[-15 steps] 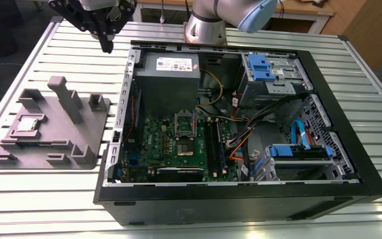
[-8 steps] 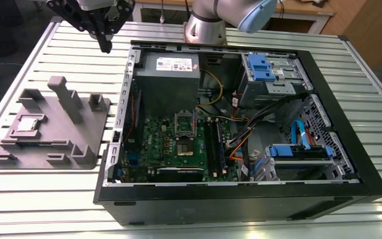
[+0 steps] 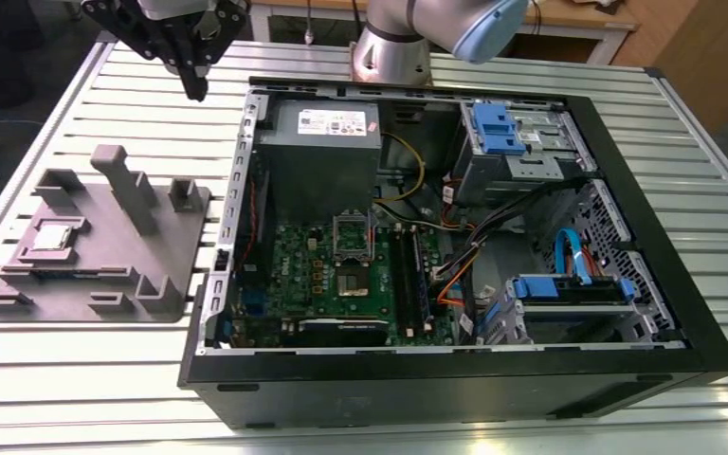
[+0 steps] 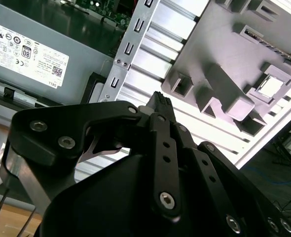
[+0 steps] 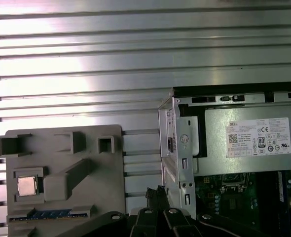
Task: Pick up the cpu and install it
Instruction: 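Reach for the cpu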
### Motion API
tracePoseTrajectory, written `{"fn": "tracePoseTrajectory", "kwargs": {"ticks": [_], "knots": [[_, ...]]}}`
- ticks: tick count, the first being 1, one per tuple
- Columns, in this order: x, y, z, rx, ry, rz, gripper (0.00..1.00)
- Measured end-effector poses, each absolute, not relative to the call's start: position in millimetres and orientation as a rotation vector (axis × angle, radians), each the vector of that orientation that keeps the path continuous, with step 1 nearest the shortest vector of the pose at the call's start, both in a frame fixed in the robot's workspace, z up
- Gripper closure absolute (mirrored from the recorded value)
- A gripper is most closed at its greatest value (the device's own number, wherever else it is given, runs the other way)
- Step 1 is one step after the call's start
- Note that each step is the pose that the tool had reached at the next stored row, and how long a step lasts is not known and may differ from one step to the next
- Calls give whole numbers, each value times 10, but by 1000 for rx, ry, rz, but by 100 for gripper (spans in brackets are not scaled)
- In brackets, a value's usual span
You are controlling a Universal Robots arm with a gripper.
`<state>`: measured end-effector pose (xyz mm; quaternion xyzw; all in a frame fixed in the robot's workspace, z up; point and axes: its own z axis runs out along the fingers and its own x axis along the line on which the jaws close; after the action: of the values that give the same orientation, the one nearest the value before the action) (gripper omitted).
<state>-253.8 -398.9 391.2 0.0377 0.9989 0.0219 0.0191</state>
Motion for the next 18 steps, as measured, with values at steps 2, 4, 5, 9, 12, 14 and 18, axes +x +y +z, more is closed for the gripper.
{"fn": "tracePoseTrajectory", "kwargs": {"ticks": [2, 4, 5, 9, 12, 14, 18], "knots": [[-2560, -3990, 3911, 117, 3101, 68, 90], [-2583, -3990, 3910, 117, 3100, 68, 90], [-2595, -3990, 3910, 117, 3100, 68, 90], [-2645, -3989, 3908, 117, 3100, 68, 90], [-2688, -3989, 3907, 117, 3100, 68, 90], [-2718, -3989, 3905, 117, 3100, 68, 90], [-2777, -3989, 3903, 117, 3100, 68, 90]]}}
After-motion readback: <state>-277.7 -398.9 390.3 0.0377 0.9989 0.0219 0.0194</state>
